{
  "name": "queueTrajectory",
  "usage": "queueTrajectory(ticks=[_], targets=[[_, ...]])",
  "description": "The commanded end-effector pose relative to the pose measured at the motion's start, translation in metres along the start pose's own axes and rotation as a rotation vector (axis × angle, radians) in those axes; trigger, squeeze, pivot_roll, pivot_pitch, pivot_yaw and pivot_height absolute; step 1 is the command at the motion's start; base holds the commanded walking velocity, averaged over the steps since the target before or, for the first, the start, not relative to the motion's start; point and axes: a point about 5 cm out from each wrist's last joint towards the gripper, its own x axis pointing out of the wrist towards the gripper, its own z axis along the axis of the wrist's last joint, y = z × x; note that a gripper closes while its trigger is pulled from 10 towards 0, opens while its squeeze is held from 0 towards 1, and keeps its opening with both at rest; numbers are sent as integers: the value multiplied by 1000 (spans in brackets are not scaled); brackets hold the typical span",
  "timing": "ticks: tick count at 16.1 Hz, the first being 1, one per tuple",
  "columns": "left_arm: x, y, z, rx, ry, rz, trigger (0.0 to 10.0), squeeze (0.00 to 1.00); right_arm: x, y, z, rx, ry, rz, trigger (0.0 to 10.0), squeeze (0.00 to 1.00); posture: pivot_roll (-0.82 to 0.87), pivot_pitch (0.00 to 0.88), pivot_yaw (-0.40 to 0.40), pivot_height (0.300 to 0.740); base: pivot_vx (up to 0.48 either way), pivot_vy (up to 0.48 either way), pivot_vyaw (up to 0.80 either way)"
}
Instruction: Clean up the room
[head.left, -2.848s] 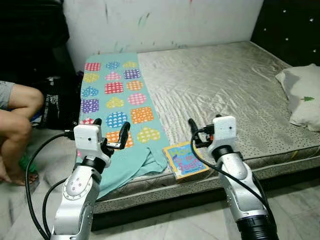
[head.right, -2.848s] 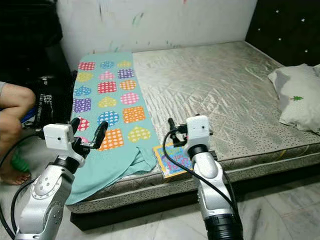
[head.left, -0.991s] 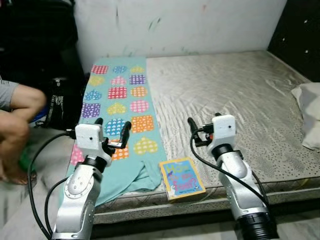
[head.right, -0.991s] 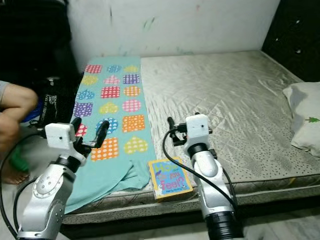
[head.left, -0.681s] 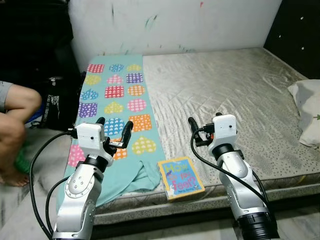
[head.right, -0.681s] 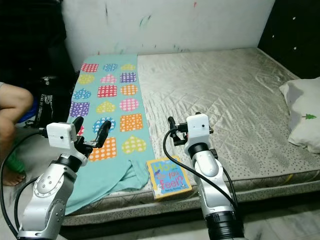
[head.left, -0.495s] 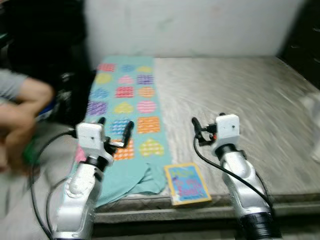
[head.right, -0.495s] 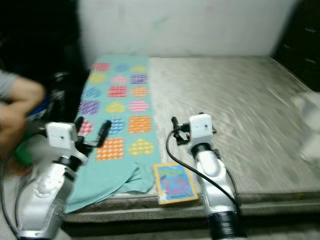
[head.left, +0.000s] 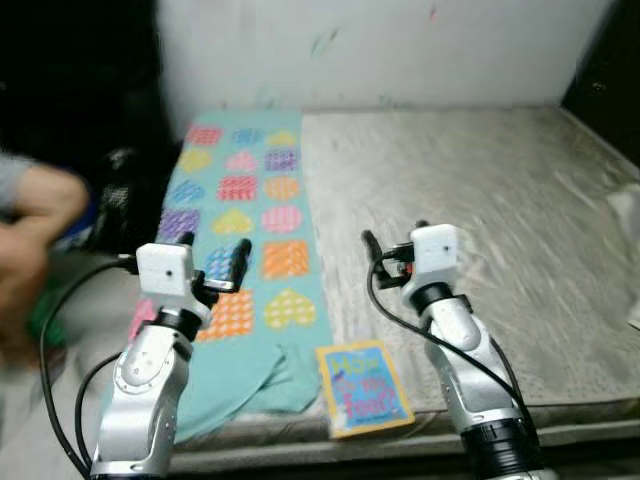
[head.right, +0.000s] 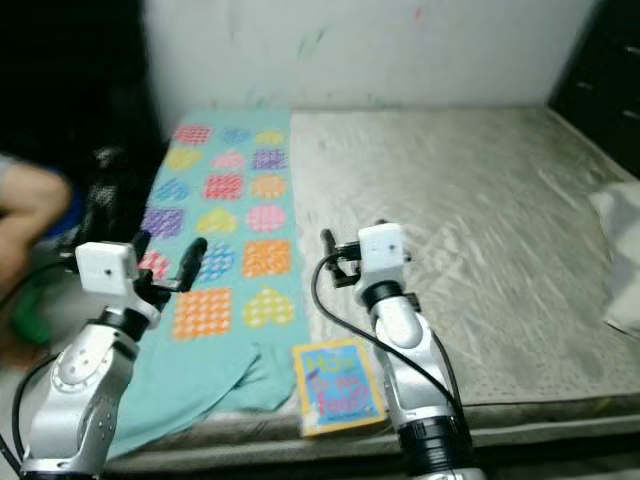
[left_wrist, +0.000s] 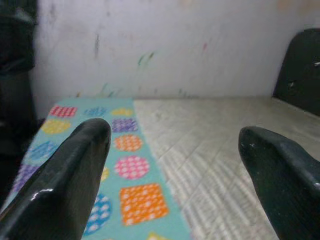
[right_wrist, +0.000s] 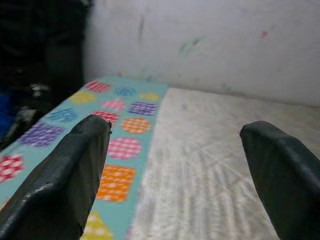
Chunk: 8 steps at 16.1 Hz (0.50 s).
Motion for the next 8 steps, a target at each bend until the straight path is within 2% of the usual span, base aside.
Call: queueTrajectory(ticks=[1, 4, 8], targets=[[2, -5, -1, -1, 15, -8, 10000, 0, -2, -12, 0, -11, -2, -33, 10000, 0, -11, 0, -4, 740, 0, 0, 0], [3, -4, -2, 3, 21, 8, 10000, 0, -2, -12, 1, -15, -2, -30, 10000, 0, -9, 0, -6, 740, 0, 0, 0], [3, -5, -2, 6, 20, 9, 10000, 0, -2, -11, 2, -26, -7, -22, 10000, 0, -10, 0, -10, 740, 0, 0, 727]])
